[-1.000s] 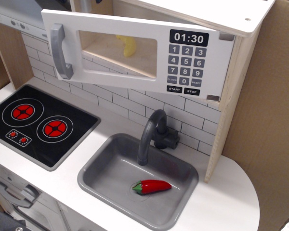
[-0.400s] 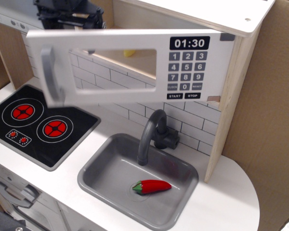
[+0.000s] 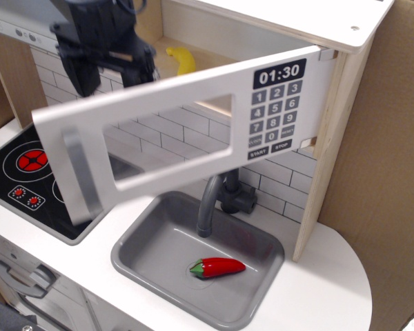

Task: Open microwave

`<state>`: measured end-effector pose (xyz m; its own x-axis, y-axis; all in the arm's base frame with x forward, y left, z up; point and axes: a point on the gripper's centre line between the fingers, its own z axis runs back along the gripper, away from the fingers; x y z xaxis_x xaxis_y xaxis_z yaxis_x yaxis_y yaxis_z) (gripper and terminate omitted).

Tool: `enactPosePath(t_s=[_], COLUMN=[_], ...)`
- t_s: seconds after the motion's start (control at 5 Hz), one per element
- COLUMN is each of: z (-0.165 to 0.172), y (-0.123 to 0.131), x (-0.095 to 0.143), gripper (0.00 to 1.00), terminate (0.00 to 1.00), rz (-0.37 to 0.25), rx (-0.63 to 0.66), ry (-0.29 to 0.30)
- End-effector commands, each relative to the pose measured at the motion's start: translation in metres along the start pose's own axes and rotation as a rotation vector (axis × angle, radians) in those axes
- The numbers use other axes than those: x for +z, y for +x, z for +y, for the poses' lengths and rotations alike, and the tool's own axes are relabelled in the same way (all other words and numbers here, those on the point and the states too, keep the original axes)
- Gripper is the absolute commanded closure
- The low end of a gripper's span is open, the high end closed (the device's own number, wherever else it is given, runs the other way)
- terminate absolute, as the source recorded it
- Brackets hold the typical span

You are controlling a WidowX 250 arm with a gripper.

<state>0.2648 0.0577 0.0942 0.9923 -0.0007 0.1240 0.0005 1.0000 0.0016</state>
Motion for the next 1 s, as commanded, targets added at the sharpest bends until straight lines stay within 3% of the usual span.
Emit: enactPosePath(t_s=[0.0,0.2,0.8], z=[-0.024,-0.037,-0.052], y=[0.004,0.008,0.011], x=[-0.002,-0.011,-0.020], gripper=[0.00,0.00,0.00], terminate=[0.00,0.00,0.00], rz=[-0.017,-0.018,0.007], rx=[-0.009,-0.009,-0.020], ry=[0.028,0.007,0.026])
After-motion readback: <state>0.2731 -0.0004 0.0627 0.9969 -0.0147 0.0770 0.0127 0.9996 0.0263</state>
